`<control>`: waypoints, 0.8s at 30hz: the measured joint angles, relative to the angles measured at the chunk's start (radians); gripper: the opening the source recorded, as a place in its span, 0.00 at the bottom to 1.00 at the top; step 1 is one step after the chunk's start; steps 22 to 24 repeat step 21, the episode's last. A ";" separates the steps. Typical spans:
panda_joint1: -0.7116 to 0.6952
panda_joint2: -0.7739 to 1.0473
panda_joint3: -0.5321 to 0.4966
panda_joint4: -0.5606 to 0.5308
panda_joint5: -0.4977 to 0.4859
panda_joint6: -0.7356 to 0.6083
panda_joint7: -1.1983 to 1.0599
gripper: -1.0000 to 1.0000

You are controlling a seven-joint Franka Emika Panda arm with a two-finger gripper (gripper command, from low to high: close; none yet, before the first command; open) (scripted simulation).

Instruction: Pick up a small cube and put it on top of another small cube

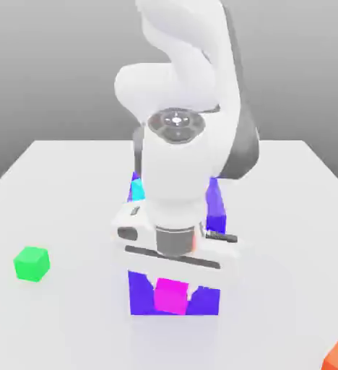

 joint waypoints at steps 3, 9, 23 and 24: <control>-0.156 -0.029 -0.089 -0.007 0.019 -0.017 0.032 0.00; -0.555 -0.117 -0.184 -0.072 0.033 -0.007 0.156 0.00; -0.541 0.033 -0.119 -0.177 0.064 0.286 0.205 1.00; -0.541 0.033 -0.119 -0.177 0.064 0.286 0.205 1.00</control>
